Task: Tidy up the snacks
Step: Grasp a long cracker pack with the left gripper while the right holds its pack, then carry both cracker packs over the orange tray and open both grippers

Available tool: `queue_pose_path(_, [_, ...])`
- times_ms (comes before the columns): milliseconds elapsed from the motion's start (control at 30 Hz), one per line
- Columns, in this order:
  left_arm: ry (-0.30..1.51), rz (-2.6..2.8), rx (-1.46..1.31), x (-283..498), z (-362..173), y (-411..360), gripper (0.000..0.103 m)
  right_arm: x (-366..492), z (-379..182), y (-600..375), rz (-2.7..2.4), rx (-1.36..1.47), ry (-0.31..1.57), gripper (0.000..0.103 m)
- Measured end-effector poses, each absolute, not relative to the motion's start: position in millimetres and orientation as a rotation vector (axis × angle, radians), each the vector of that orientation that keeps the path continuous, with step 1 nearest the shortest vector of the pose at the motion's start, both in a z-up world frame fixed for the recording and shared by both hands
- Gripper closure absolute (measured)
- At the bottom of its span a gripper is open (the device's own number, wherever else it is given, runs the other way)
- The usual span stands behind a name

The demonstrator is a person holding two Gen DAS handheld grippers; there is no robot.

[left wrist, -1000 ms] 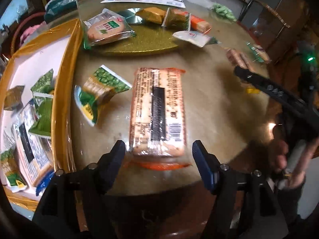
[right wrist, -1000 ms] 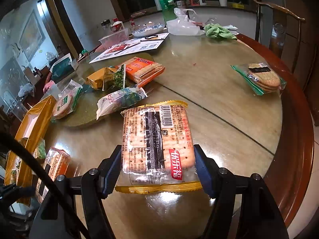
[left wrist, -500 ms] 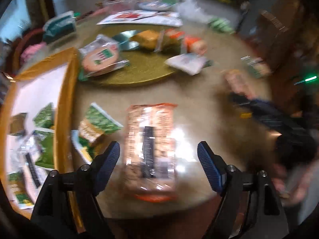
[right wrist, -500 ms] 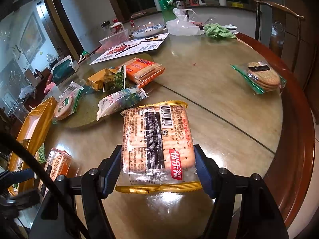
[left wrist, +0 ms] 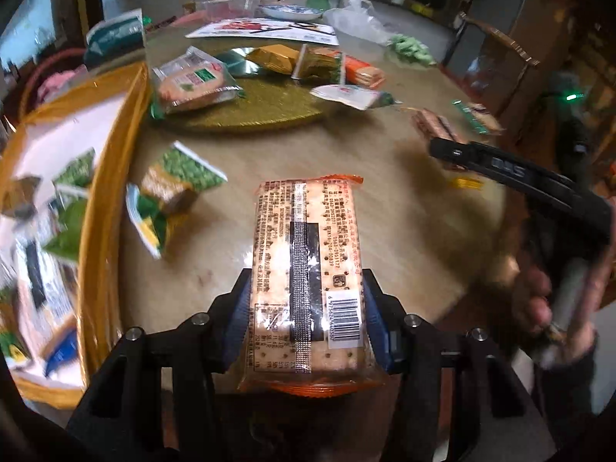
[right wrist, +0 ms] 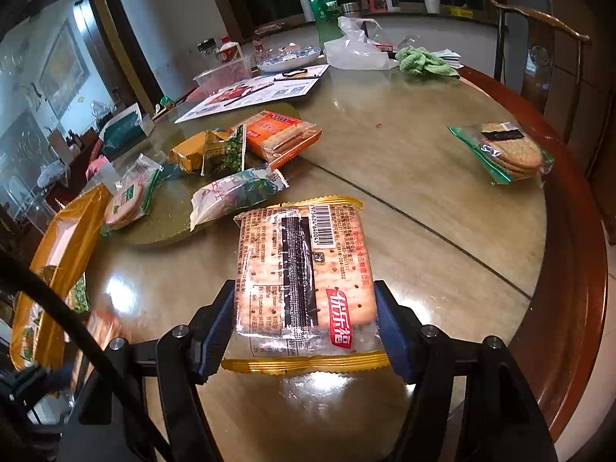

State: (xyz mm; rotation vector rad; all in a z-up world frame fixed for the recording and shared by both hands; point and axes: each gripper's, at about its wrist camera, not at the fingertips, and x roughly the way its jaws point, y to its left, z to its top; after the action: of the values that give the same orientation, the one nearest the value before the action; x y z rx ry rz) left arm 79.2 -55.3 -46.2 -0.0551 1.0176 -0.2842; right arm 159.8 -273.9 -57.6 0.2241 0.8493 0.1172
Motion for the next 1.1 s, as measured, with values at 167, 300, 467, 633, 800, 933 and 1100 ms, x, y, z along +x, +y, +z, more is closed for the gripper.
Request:
queue_pose_path(167, [0.996, -0.329, -0.15, 62, -34, -42, 0.048, 151, -52, -277, 0.126, 0.253, 0.793, 0.035])
queue_pose_path(300, [0.916, -0.356, -0.225, 39, -11, -17, 0.048, 139, -42, -272, 0.141, 0.241, 0.722, 0.035])
queue_pose_path(467, [0.841, -0.331, -0.325, 19, 16, 35, 0.048, 108, -11, -246, 0.309, 0.317, 0.639, 0.035])
queue_pose_path(633, [0.772, -0.199, -0.382, 26, 36, 91, 0.048, 103, 19, -178, 0.575, 0.327, 0.651, 0.035])
queue_pose_path(800, [0.735, -0.051, -0.446, 46, 47, 150, 0.048, 131, 36, -99, 0.749, 0.257, 0.737, 0.035])
queue_pose_path(933, [0.759, -0.033, -0.541, 93, 46, 192, 0.048, 168, 38, -46, 0.769, 0.21, 0.824, 0.035])
queue_pose_path(1100, [0.818, 0.007, -0.59, 158, 27, 222, 0.048, 217, 16, 11, 0.685, 0.142, 0.896, 0.035])
